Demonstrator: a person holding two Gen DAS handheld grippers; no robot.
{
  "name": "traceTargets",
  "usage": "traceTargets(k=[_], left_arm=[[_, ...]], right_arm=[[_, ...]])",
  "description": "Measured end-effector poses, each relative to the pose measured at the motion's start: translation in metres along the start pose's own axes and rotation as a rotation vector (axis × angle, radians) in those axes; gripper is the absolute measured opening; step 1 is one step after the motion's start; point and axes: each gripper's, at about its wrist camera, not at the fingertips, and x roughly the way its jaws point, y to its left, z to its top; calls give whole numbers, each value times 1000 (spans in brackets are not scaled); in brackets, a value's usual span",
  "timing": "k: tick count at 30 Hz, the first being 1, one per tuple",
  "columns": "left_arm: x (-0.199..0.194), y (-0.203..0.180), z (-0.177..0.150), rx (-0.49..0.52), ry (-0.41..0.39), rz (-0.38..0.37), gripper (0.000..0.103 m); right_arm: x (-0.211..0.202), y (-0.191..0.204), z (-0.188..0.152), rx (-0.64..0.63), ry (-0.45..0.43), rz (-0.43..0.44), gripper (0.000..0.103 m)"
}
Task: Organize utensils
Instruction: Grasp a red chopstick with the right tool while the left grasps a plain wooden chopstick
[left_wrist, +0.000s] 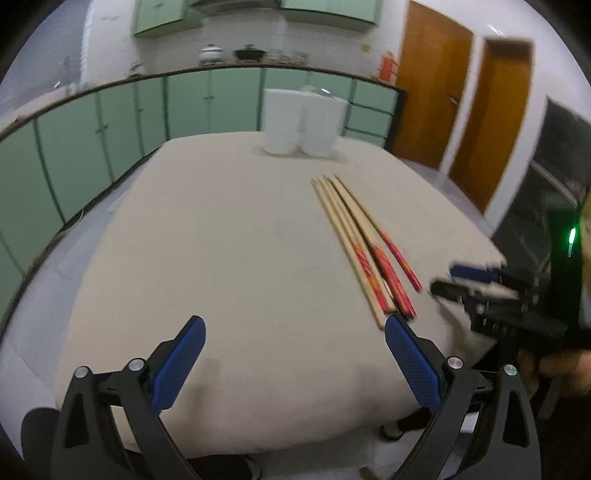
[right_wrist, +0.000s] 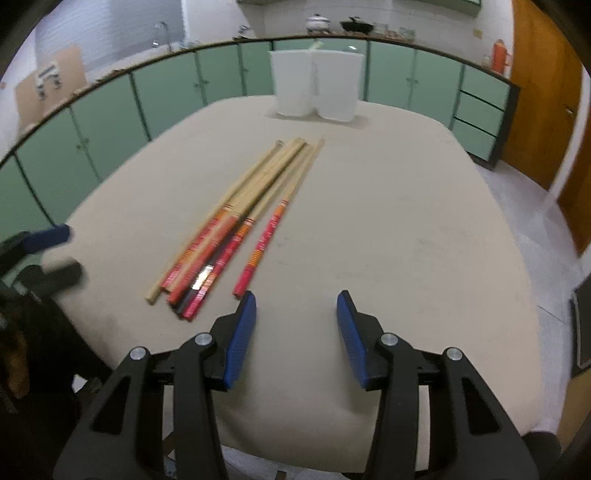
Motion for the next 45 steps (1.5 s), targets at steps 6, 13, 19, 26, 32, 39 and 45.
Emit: traceTargets(k=[6,13,19,26,32,39,45], left_arm=[[11,-6,-2,34,38,3,95],[19,-16,-3,60,52,-1,95],[39,-21,0,63,75,19,94],[41,-15,6,27,55,-4,64],[44,-24,9,68,35,-41,57],[63,-23,21,38,-4,7,25],[56,-3,20,-53,-32,86,8]], right_arm=[[11,13,2,-79,7,46,47],[15,-10,8,-17,-9,2,49],[7,-26,1,28,-16,-14,51],[8,-6,0,7,-33,-7,51],[18,0,6,15,-60,-68,44],[22,-5,9,18,-86,-155,13],[18,-21,4,68,-88,-214,8]])
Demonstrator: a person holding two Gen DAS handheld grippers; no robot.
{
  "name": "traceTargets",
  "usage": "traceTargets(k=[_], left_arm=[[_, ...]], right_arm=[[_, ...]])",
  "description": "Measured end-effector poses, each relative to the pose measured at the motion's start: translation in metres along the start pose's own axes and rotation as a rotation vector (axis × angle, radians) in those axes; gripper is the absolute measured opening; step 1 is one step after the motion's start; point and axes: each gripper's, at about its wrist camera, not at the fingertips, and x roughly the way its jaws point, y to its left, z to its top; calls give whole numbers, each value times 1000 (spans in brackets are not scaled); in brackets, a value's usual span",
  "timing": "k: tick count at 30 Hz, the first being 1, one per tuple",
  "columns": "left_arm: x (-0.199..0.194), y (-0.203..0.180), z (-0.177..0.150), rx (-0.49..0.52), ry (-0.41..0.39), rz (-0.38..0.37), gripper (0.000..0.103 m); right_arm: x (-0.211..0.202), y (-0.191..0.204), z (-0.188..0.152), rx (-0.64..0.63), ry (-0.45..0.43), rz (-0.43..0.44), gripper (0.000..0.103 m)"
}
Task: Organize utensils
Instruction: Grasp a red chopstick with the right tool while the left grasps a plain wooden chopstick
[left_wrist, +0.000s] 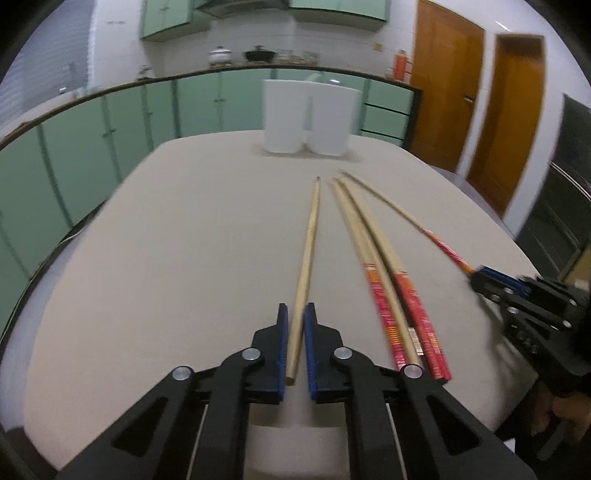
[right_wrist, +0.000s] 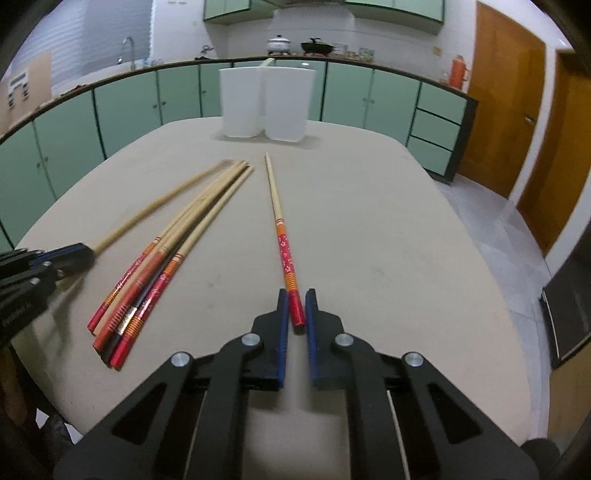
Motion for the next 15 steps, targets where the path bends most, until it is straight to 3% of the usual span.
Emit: traceTargets(k=[2,5,12,14,15], left_arm=[[-3,3,-2,-28,-3,37,8],[-2,0,-4,-13,12,30,8],[-2,-3,-7,9,10,-1,19],[-3,-3,-8,11,11,-7,19],[-3,-1,-6,-2,13,-17,13]], right_arm=[[-3,-2,-3,21,5,-19,8],[-6,0,-6,46,16,1,9],[-9,6,-10,30,-5,33,11],[-9,7,-11,14,-6,31,6],[-9,7,-9,16,-2,40,6]])
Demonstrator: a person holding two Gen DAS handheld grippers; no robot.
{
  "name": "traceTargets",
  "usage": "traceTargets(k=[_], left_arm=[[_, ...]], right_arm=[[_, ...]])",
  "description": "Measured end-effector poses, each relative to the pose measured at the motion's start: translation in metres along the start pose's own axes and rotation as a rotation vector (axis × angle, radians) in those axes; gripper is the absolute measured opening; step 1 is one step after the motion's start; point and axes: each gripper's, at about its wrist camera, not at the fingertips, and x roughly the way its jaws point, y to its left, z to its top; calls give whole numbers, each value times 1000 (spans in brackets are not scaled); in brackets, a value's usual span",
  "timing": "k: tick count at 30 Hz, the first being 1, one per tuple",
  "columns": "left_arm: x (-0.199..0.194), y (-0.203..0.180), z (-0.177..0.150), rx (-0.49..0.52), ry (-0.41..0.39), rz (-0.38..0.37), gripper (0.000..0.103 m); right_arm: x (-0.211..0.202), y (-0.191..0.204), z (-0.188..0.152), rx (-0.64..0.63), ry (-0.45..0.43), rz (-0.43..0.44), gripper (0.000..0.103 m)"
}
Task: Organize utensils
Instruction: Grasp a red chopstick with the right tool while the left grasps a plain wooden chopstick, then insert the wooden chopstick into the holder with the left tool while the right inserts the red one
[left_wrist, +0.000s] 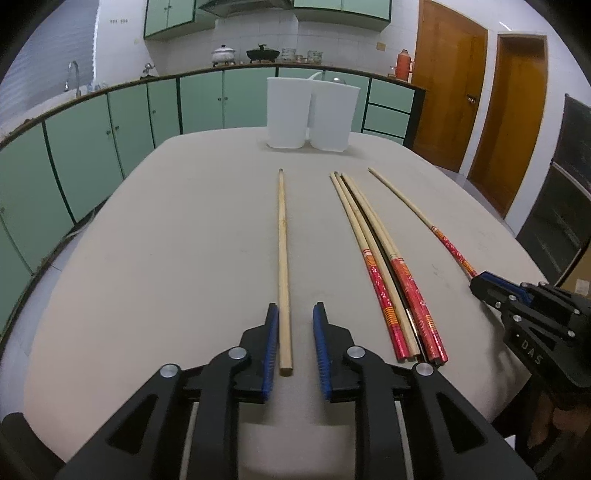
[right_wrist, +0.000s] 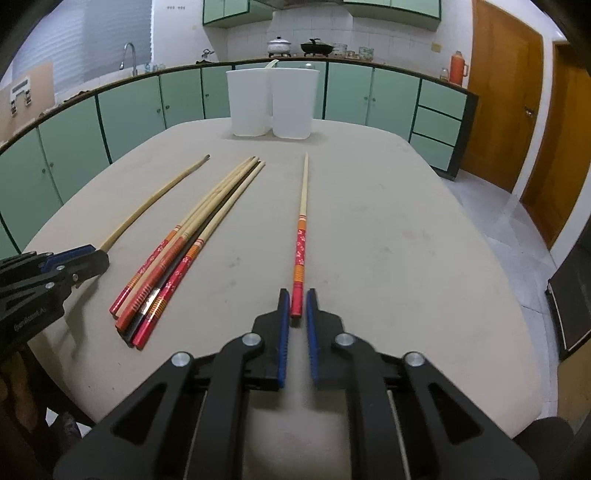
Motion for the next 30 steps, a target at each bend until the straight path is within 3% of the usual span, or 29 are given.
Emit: traceTargets(k=[1,5,11,17,21,30], left_arm=[[0,1,2,-5,1,-2,8],[-7,7,12,-53,23,-21,7],[-55,5,47,-72,-41,-38,7],[-90,9,98,-67,-97,-63,7],[-94,9,131,-22,-107,-70,7],[-72,17,193,32,-39,-104,7]], right_arm=[[-1,-1,1,7,3,4,6],[-20,-6,10,20,-10,14,5],[-71,-13,44,27,-45,32,5],[-110,-16,102,-27,-75,71,5],[-108,-18,141,-84,-50,92,5],[-77,-29,227,-119,85,159,5]])
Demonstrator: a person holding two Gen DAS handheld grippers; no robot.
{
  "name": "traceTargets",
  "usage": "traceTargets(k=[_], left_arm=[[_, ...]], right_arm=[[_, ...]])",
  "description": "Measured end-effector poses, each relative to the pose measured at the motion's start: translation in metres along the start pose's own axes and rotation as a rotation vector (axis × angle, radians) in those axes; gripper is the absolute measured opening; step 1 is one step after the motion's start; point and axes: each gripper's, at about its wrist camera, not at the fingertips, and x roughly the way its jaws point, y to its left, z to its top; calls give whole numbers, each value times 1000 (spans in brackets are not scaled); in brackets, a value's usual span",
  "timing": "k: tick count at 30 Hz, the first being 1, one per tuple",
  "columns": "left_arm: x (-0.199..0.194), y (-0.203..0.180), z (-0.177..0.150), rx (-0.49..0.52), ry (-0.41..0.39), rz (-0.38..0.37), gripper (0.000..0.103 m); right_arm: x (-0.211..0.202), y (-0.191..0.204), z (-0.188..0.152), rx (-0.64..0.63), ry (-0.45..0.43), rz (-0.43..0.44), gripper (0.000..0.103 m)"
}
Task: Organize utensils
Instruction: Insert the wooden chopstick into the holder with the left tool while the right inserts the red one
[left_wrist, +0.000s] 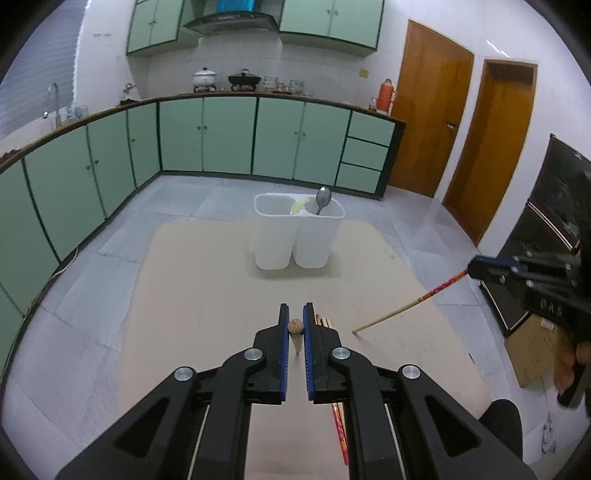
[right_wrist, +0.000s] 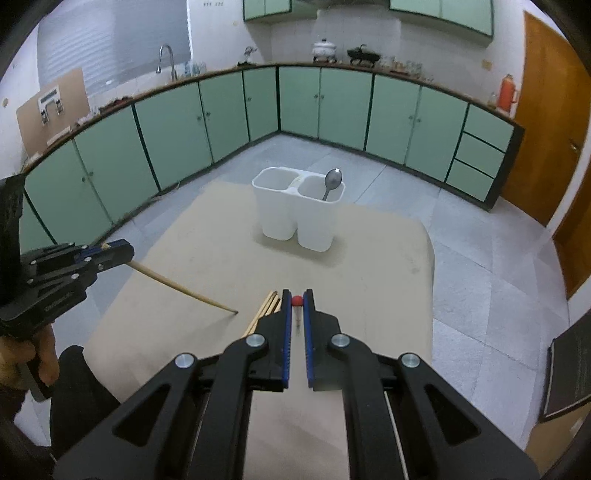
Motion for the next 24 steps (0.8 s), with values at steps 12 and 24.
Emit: traceTargets(k=[12,24], left_arm=[[20,6,79,43,13,-30,7],[26,6,184,83,-86,24,7]], right_arm=[[7,-9,75,-33,98,53,5],[-7,-20,166,-24,57,26,5]])
